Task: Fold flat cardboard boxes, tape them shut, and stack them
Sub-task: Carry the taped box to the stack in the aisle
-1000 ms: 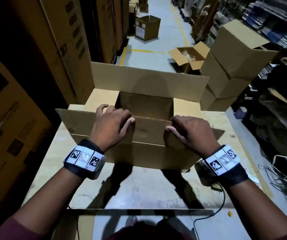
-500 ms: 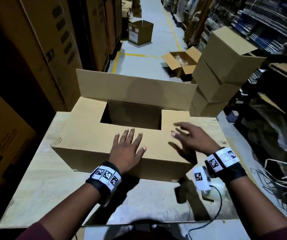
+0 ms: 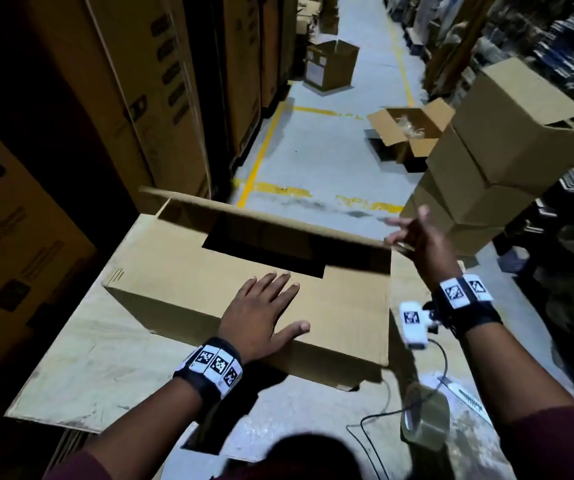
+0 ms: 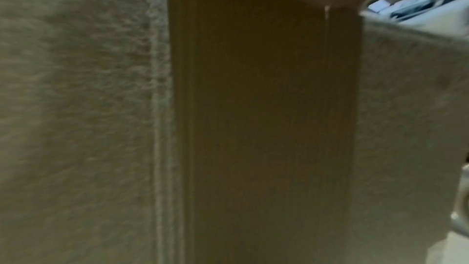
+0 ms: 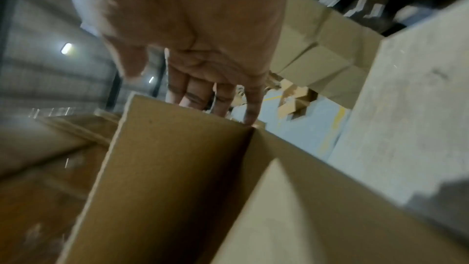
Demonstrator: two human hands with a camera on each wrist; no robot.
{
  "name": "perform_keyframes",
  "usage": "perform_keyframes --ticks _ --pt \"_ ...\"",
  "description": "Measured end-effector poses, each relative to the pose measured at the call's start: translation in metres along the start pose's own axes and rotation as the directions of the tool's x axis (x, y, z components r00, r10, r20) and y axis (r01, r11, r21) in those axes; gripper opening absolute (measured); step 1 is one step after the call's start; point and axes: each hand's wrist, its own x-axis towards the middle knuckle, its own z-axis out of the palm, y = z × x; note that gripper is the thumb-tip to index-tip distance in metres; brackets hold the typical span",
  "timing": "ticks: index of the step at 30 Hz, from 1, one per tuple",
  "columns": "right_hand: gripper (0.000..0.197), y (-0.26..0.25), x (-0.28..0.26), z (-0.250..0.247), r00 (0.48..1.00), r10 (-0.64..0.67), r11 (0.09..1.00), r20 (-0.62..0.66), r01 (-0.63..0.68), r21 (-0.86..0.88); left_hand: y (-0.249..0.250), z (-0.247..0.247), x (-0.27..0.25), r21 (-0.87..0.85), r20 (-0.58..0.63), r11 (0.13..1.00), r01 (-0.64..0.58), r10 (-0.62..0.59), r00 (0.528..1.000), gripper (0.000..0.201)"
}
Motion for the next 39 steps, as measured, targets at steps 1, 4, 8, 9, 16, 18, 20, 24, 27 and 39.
perform_keyframes --ticks 1,4,8,9,16,18,20,24,27,39 --pt "0.029 0.008 -0.002 0.000 0.993 -0.070 0.981 0.091 0.086 -0.176 0.001 0.000 -0.001 -0.026 -0.033 0.999 -0.021 0.020 0.999 0.084" --pt "0.015 0.032 -0.002 -0.002 0.898 -0.150 0.632 0.413 0.408 -0.659 0.011 0.004 -0.004 -0.049 -0.070 0.994 -0.098 0.095 0.993 0.085" --pt "0.024 0.029 0.018 0.003 0.896 -0.074 0.659 0.439 0.374 -0.653 0.046 0.011 0.000 -0.025 -0.016 0.984 -0.175 0.174 0.985 0.090" --pt "0.024 0.028 0.023 0.004 0.900 -0.046 0.678 0.434 0.347 -0.648 0.055 0.012 0.003 -0.028 -0.015 0.986 -0.167 0.166 0.986 0.090" --pt "0.024 0.054 0.012 -0.004 0.955 -0.149 0.745 0.257 0.280 -0.605 0.033 0.018 0.032 -0.014 -0.134 0.947 -0.321 0.316 0.939 0.078" --pt "0.026 0.072 -0.003 -0.008 0.961 -0.236 0.685 0.146 0.272 -0.676 0.009 0.017 0.046 0.066 -0.111 0.913 -0.403 0.408 0.906 0.079" --pt "0.032 0.084 -0.022 -0.009 0.961 -0.270 0.635 0.059 0.224 -0.740 -0.011 0.013 0.056 0.120 -0.059 0.884 -0.451 0.460 0.886 0.077" --pt "0.060 0.092 -0.074 0.002 0.977 -0.212 0.517 -0.015 0.099 -0.850 -0.055 -0.002 0.060 0.086 -0.099 0.913 -0.398 0.405 0.909 0.059" --pt "0.089 0.090 -0.122 0.027 0.948 -0.210 0.503 0.239 0.314 -0.805 -0.083 -0.010 0.041 -0.182 -0.091 0.959 -0.219 0.205 0.975 0.052" --pt "0.092 0.091 -0.135 0.085 0.916 -0.361 0.627 0.175 0.377 -0.682 -0.061 0.010 -0.029 -0.496 -0.137 0.865 -0.077 0.010 0.991 0.080"
